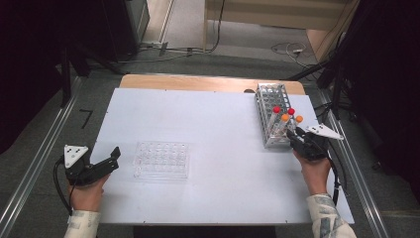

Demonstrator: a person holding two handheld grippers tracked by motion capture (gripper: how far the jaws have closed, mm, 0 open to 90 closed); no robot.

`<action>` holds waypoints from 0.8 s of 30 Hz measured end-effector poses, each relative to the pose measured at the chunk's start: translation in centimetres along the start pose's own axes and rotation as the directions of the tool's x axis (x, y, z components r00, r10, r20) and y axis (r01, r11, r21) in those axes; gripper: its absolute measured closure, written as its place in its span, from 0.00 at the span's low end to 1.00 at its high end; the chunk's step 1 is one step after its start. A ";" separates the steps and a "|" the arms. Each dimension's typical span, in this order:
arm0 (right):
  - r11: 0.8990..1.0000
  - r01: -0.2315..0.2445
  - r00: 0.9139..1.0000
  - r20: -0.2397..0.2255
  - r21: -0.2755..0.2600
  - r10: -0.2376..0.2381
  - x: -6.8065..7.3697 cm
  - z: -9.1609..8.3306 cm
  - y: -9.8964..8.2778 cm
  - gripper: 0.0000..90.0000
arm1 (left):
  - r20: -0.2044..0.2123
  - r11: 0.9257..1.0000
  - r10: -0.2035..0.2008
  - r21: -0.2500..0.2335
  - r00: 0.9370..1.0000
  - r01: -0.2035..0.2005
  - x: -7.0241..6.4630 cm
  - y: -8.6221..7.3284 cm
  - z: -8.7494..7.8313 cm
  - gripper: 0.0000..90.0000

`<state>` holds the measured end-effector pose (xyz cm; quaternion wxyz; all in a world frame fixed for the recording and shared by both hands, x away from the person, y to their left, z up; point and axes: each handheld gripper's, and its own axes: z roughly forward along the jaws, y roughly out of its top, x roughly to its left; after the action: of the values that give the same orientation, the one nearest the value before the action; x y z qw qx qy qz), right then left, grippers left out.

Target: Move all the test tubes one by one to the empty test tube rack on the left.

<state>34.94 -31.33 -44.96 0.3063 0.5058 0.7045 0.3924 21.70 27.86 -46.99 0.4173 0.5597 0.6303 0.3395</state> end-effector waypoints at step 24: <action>0.995 -0.002 1.000 0.000 -0.096 0.002 0.5 -2.0 2.3 0.82 | 0.001 1.000 -0.003 0.009 1.000 0.003 0.0 0.0 0.0 0.10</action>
<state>34.22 -30.90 -41.99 0.3297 0.4913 0.6844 0.4260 21.72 27.89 -47.01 0.4155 0.5609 0.6325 0.3358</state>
